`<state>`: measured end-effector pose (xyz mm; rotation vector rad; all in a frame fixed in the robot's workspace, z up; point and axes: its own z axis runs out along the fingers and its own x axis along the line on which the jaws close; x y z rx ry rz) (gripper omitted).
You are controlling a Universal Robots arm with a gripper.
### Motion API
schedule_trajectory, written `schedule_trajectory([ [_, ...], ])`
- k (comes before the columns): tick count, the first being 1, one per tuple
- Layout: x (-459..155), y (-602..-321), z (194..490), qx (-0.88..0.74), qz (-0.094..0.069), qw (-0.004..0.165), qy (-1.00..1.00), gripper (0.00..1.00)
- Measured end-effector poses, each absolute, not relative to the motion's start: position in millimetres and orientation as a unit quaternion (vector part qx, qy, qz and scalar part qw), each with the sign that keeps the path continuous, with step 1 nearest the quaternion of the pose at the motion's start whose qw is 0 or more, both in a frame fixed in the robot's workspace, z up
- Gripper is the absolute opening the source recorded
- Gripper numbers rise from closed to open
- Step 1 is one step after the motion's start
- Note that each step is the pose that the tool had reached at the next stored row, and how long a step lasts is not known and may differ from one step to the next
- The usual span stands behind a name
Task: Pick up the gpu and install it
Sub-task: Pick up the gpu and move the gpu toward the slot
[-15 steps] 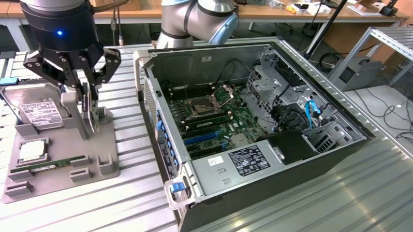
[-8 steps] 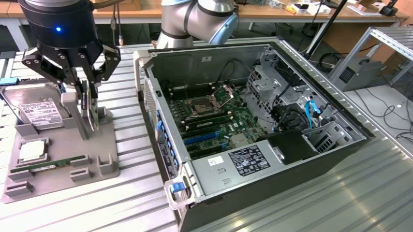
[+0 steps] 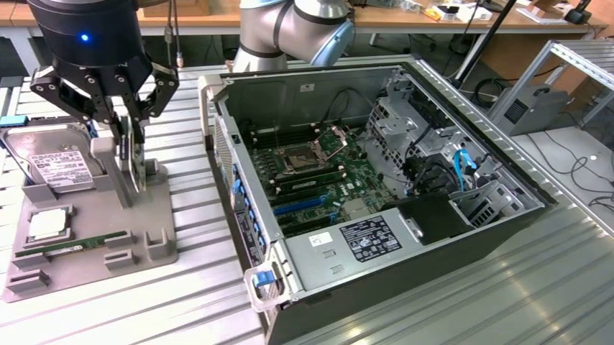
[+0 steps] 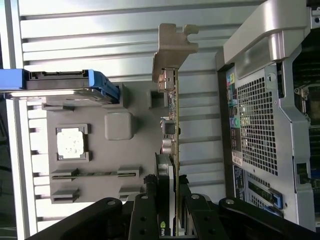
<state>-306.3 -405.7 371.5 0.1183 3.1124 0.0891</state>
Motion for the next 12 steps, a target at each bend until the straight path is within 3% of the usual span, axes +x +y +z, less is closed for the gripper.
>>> schedule_trajectory([
  [12, -306.3, -405.7, 385.0, 0.038, 0.029, 0.013, 0.999, 0.27],
])
